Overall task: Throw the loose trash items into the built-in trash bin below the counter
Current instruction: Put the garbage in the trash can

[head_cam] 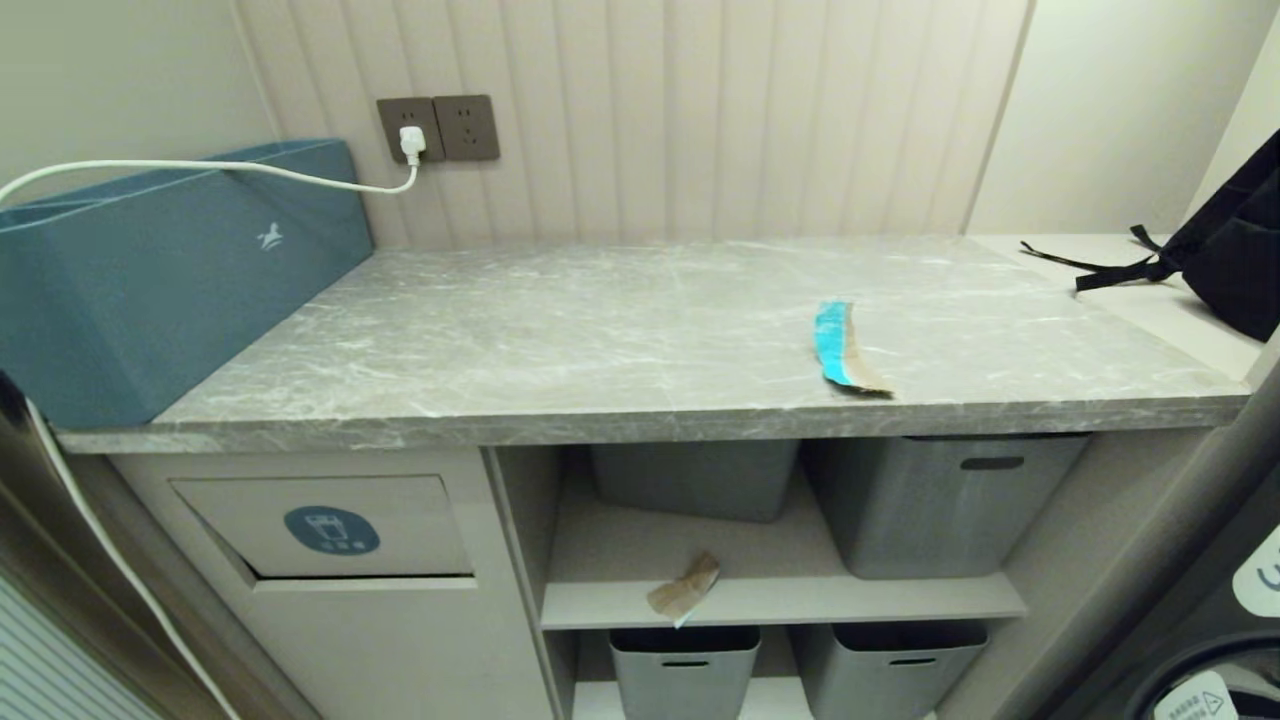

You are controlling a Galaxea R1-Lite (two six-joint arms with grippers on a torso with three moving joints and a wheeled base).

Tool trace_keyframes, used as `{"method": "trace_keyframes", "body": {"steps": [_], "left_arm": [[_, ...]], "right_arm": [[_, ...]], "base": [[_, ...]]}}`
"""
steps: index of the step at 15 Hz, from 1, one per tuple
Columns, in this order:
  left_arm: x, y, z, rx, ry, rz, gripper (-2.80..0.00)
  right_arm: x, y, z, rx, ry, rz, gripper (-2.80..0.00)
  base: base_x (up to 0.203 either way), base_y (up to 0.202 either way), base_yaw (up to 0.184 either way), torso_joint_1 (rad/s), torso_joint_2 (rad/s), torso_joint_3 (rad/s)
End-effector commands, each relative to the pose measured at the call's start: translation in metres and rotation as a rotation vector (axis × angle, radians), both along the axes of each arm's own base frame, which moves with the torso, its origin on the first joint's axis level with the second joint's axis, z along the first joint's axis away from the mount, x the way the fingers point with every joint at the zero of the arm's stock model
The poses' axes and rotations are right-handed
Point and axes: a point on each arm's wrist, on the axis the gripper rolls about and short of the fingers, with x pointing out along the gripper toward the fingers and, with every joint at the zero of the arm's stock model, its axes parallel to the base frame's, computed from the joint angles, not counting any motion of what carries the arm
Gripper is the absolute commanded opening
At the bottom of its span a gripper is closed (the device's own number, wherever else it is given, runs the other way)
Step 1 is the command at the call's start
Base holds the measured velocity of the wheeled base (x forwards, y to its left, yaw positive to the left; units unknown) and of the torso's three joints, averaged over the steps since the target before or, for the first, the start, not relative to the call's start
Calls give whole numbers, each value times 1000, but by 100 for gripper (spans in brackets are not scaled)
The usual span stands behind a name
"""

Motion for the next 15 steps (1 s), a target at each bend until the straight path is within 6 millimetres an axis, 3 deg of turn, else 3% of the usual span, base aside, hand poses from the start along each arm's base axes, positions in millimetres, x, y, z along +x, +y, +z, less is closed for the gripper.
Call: {"method": "trace_keyframes", "body": {"steps": [1,15], "left_arm": [[0,0,0,-1,2,0,-280],[0,0,0,-68,-1,14,-280]], "right_arm": [[0,0,0,1,2,0,-280],[0,0,0,1,2,0,-280]], "base": [[0,0,0,-200,489,274],[0,0,0,-152,443,288]]}}
